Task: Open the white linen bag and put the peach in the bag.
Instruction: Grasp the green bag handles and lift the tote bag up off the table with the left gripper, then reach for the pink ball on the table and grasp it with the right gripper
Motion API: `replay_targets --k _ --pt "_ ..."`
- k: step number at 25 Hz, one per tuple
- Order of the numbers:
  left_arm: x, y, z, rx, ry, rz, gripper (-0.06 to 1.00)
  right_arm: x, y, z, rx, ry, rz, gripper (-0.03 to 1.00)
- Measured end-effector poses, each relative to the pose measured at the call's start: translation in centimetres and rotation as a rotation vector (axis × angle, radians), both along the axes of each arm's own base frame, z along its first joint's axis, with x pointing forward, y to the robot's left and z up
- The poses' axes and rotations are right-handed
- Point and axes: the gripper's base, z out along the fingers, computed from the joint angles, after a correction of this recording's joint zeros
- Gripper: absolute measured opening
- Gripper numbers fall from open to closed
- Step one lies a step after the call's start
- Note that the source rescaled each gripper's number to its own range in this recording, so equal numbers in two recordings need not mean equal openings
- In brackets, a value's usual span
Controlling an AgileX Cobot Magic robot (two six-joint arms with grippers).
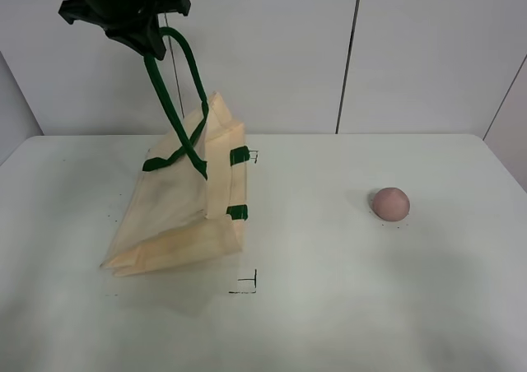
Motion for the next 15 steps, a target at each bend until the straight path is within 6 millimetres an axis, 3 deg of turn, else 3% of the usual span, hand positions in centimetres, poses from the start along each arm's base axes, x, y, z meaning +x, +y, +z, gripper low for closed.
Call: replay_targets --k 4,7,11,15 --pt "-0.6 0.2 0.8 -0.006 -0.02 -0.001 0.0 4.1 0.2 0.9 0.014 0.123 0.003 1.0" --pt "-0.9 0.3 1.3 -0.006 -0.03 -0.006 0.0 8.3 0.3 1.2 0.009 0.232 0.013 1.0" --pt "-1.2 0.4 1.7 -0.009 -0.041 -0.007 0.0 15.2 0.6 0.4 -0.009 0.421 0.051 1.0" --pt "-1.2 0.4 1.8 -0.009 -0.043 -0.008 0.0 23.0 0.8 -2.0 -0.019 0.599 0.07 1.0"
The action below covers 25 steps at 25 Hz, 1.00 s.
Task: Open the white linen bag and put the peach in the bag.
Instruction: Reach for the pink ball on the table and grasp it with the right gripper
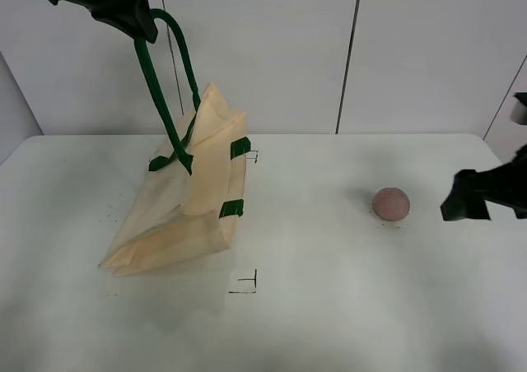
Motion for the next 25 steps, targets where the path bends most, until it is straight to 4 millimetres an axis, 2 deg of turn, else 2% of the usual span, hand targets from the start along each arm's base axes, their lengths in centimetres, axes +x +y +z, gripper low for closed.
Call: replay_targets --k 5,9,12,16,25 --pt "0.0 0.0 0.0 0.0 0.0 -0.001 0.0 9.0 0.2 -2.7 -0.005 0.076 0.012 1.0" --pt "0.0 0.0 0.0 0.0 0.0 -0.001 0.0 14.0 0.5 -4.9 0.003 0.119 0.018 1.0" --pt "0.0 0.0 0.0 0.0 0.0 -0.001 0.0 15.8 1.5 -6.6 -0.019 0.156 0.056 1.0" --pt "0.0 0.0 0.0 0.003 -0.001 -0.004 0.0 16.9 3.2 -8.7 -0.056 0.191 0.1 1.0" --pt "0.0 0.0 0.0 0.004 -0.001 -0.006 0.0 17.9 3.1 -13.6 -0.07 0.247 0.078 1.0"
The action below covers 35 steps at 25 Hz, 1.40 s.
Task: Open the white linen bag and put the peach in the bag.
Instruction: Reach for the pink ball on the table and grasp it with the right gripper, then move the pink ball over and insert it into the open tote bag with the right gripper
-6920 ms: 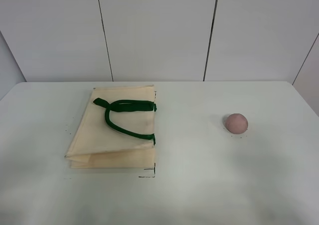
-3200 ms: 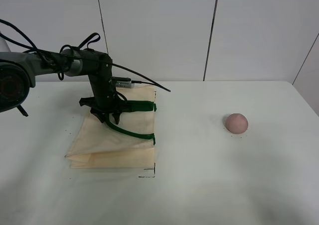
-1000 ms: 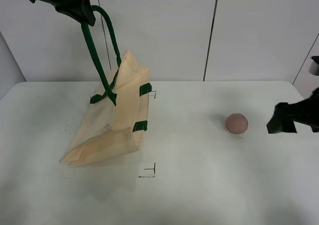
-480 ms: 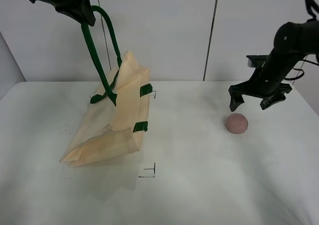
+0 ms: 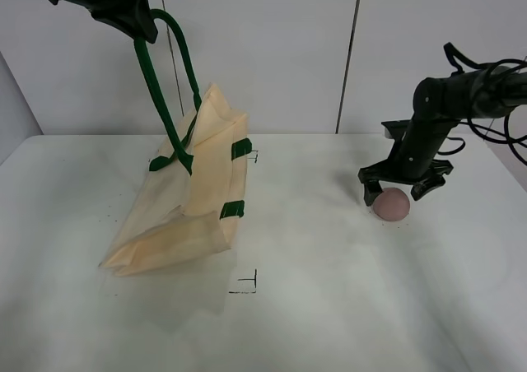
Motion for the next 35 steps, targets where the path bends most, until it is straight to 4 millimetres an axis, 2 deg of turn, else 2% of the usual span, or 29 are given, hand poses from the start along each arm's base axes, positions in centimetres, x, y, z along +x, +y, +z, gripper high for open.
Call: replay_targets --k 4,6,8,9,10,11,12,13,15,17,18,22,24,26,28,30,33,35 --pt "0.0 0.0 0.0 0.0 0.0 0.0 0.0 0.2 0.0 -1.1 -0.001 0.004 0.0 0.99" --pt "0.0 0.0 0.0 0.0 0.0 0.0 0.0 0.2 0.0 -1.1 -0.001 -0.001 0.0 0.89" --pt "0.0 0.0 0.0 0.0 0.0 0.0 0.0 0.2 0.0 -1.1 -0.002 -0.001 0.001 0.71" --pt "0.0 0.0 0.0 0.0 0.0 0.0 0.0 0.2 0.0 -1.1 -0.003 0.0 0.001 0.54" --pt "0.0 0.0 0.0 0.0 0.0 0.0 0.0 0.2 0.0 -1.1 -0.003 0.0 0.001 0.31" --pt "0.0 0.0 0.0 0.0 0.0 0.0 0.0 0.2 0.0 -0.9 -0.001 -0.004 0.0 0.17" --pt "0.0 0.0 0.0 0.0 0.0 0.0 0.0 0.2 0.0 -0.6 0.0 -0.01 0.0 0.07" --pt "0.0 0.0 0.0 0.0 0.0 0.0 0.0 0.2 0.0 -0.3 0.003 -0.018 -0.001 0.01" --pt "0.0 0.0 0.0 0.0 0.0 0.0 0.0 0.3 0.2 0.6 0.022 -0.024 -0.005 0.0" --pt "0.0 0.0 0.0 0.0 0.0 0.0 0.0 0.6 0.6 2.5 0.066 -0.05 0.0 0.0" --pt "0.0 0.0 0.0 0.0 0.0 0.0 0.0 0.8 0.9 3.9 0.101 -0.069 0.007 0.0" --pt "0.0 0.0 0.0 0.0 0.0 0.0 0.0 1.3 2.8 11.3 0.275 -0.208 0.082 0.0" --pt "0.0 0.0 0.0 0.0 0.0 0.0 0.0 1.3 4.4 14.6 0.362 -0.281 0.147 0.0" --pt "0.0 0.0 0.0 0.001 0.0 -0.001 0.0 1.1 6.6 16.7 0.438 -0.334 0.217 0.0" --pt "0.0 0.0 0.0 0.001 0.0 -0.001 0.0 0.7 9.2 17.7 0.496 -0.364 0.285 0.0" --pt "0.0 0.0 0.0 0.001 0.0 -0.001 0.0 0.1 11.7 17.9 0.533 -0.377 0.349 0.0" --pt "0.0 0.0 0.0 0.001 0.0 -0.001 0.0 -0.6 15.1 17.1 0.563 -0.374 0.423 0.0" --pt "0.0 0.0 0.0 0.001 0.0 -0.001 0.0 -0.9 17.2 15.8 0.579 -0.349 0.474 0.0"
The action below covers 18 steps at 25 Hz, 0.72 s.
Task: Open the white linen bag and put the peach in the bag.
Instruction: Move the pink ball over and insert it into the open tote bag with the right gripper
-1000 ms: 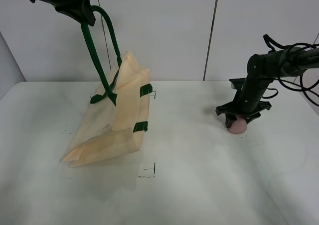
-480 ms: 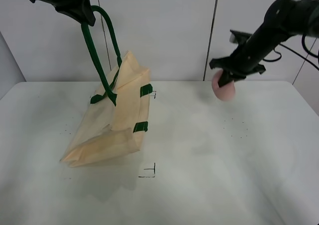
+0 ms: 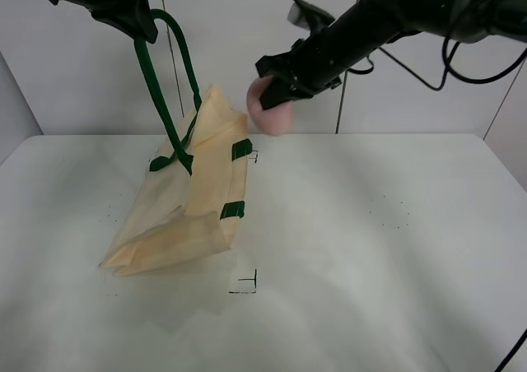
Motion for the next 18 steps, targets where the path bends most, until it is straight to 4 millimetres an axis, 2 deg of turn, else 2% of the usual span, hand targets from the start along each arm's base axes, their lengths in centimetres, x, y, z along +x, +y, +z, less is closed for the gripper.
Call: replay_targets --k 5,12,18 --pt "0.0 -0.1 0.0 -0.007 0.002 -0.004 0.0 0.0 3.6 -4.0 0.023 -0.022 0.163 0.0" --pt "0.0 -0.1 0.0 -0.011 0.004 -0.008 0.0 0.8 4.6 -7.7 0.041 -0.033 0.218 0.0" --pt "-0.1 -0.2 0.0 -0.018 0.006 -0.017 0.0 0.8 6.5 -10.3 0.047 -0.066 0.237 0.0"
